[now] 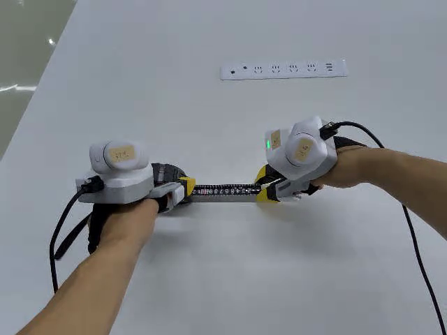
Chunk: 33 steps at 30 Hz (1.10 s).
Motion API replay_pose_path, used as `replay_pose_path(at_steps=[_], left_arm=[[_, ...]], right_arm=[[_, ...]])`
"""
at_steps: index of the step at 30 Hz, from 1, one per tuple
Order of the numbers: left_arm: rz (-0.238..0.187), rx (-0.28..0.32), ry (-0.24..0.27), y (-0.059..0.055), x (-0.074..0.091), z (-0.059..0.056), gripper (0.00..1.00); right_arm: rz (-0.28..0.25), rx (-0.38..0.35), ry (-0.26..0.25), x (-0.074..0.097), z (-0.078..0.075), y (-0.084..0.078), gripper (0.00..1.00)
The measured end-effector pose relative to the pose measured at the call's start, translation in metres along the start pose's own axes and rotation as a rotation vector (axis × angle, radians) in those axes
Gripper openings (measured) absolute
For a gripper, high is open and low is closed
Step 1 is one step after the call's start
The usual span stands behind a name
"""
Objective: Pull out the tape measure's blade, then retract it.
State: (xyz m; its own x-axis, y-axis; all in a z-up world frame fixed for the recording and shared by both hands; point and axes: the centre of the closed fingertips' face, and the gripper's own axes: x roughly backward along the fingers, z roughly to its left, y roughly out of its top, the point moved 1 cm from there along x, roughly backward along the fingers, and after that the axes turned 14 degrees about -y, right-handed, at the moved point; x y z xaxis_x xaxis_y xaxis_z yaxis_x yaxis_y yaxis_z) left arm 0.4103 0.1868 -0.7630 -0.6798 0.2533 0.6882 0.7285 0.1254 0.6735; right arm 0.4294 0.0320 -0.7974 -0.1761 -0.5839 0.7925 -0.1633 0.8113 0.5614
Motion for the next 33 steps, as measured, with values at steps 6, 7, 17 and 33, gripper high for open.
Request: replay_pose_path(at_steps=[6, 7, 17, 33], left_arm=[[0.002, 0.002, -0.002, 0.0, 0.0, 0.0, 0.57], [0.002, 0.003, -0.002, 0.0, 0.0, 0.0, 0.57], [0.003, 0.004, -0.003, -0.001, 0.0, 0.001, 0.57], [0.005, 0.009, -0.004, -0.001, 0.0, 0.001, 0.57]], right_arm=[[-0.007, -0.004, 0.002, -0.004, 0.001, 0.005, 0.1], [-0.009, -0.004, 0.003, -0.005, 0.001, 0.007, 0.1], [-0.017, -0.009, 0.008, -0.01, 0.004, 0.016, 0.1], [-0.036, -0.022, 0.019, -0.023, 0.005, 0.033, 0.1]])
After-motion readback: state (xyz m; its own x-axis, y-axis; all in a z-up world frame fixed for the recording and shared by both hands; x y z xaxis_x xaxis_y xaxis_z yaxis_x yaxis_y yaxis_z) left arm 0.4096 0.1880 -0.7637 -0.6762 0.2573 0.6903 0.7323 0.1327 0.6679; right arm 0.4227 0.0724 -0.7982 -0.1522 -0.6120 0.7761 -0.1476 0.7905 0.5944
